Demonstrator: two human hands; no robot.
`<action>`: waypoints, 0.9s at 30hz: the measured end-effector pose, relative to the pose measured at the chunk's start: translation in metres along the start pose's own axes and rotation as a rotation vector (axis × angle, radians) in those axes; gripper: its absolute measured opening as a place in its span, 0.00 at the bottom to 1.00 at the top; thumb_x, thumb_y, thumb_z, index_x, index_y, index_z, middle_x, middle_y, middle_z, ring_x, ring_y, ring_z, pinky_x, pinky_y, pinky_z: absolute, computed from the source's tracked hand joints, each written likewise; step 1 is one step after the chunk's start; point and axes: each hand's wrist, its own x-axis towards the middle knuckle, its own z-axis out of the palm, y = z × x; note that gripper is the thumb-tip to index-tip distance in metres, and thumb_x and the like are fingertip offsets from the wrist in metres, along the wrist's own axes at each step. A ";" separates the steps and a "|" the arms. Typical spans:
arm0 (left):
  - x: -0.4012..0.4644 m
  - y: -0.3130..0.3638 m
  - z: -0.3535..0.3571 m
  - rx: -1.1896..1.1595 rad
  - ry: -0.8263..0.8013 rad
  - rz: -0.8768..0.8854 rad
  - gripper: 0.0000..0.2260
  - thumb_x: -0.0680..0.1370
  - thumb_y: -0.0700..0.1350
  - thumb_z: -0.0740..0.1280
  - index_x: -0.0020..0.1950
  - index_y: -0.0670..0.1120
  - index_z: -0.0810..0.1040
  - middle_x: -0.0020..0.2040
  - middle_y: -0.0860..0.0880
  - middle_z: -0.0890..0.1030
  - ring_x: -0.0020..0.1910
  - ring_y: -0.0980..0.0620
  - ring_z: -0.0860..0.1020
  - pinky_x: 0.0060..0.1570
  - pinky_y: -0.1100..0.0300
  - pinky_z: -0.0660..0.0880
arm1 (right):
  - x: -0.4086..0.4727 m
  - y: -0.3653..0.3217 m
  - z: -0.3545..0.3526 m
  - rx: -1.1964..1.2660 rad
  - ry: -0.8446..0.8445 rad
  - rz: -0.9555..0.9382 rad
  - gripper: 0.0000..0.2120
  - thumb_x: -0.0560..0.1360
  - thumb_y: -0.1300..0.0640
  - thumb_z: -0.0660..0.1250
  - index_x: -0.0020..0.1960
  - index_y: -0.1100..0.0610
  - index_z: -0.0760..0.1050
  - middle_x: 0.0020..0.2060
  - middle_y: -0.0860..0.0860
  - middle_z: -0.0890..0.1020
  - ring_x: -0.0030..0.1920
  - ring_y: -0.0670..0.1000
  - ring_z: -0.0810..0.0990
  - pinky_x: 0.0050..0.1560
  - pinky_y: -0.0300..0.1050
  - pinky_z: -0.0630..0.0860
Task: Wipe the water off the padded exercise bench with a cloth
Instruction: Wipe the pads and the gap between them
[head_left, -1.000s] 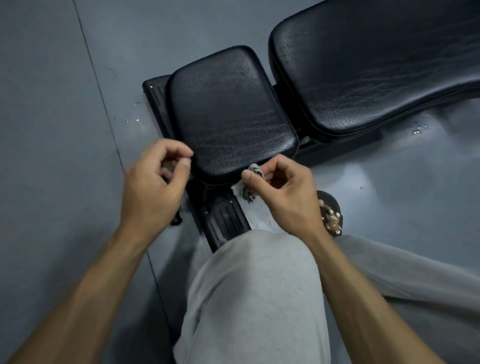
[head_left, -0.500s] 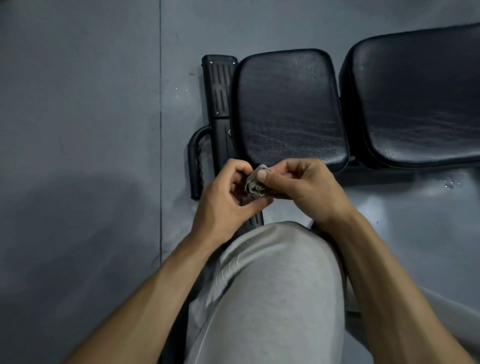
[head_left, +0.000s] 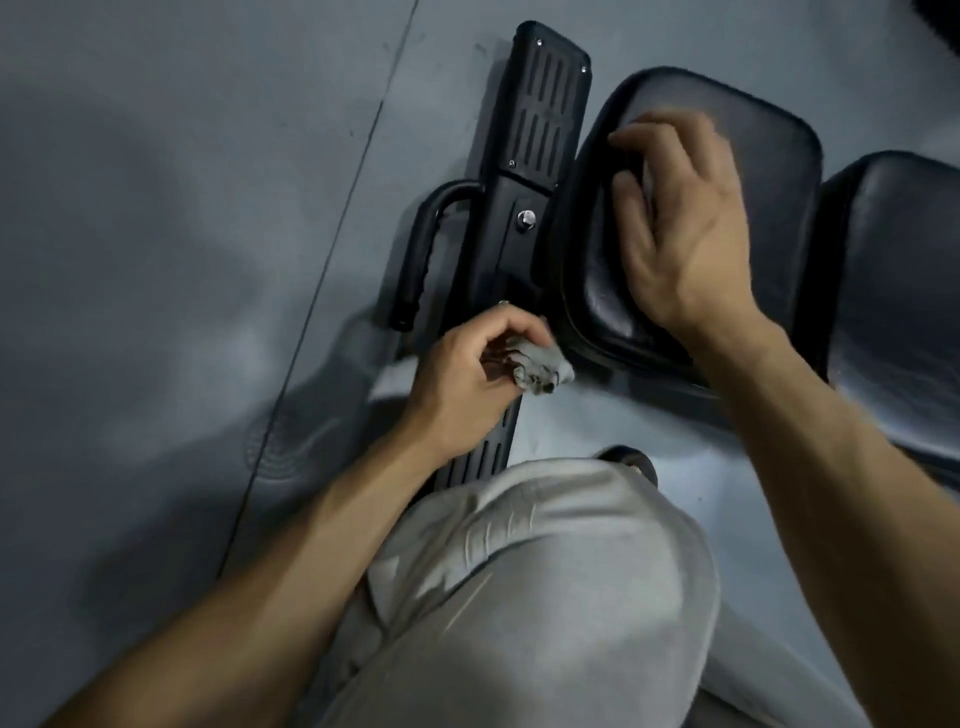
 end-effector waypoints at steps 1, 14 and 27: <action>0.001 0.000 0.002 -0.032 0.000 0.004 0.15 0.71 0.27 0.72 0.52 0.44 0.80 0.49 0.51 0.82 0.48 0.54 0.81 0.50 0.59 0.76 | 0.000 0.000 0.004 -0.029 0.012 -0.024 0.16 0.83 0.54 0.58 0.66 0.59 0.75 0.64 0.56 0.76 0.64 0.56 0.74 0.64 0.49 0.69; 0.012 -0.004 0.013 -0.245 0.142 -0.064 0.14 0.71 0.29 0.76 0.50 0.45 0.82 0.45 0.53 0.84 0.45 0.58 0.82 0.47 0.64 0.78 | 0.003 -0.003 0.010 -0.100 0.007 0.003 0.19 0.84 0.55 0.57 0.73 0.59 0.70 0.73 0.53 0.71 0.74 0.52 0.68 0.72 0.54 0.66; 0.012 0.004 0.007 -0.252 0.080 -0.025 0.16 0.72 0.29 0.75 0.51 0.49 0.81 0.46 0.54 0.83 0.46 0.55 0.82 0.49 0.59 0.79 | 0.002 -0.004 0.012 -0.122 0.010 0.003 0.19 0.84 0.56 0.56 0.73 0.59 0.69 0.75 0.53 0.70 0.74 0.53 0.68 0.71 0.57 0.66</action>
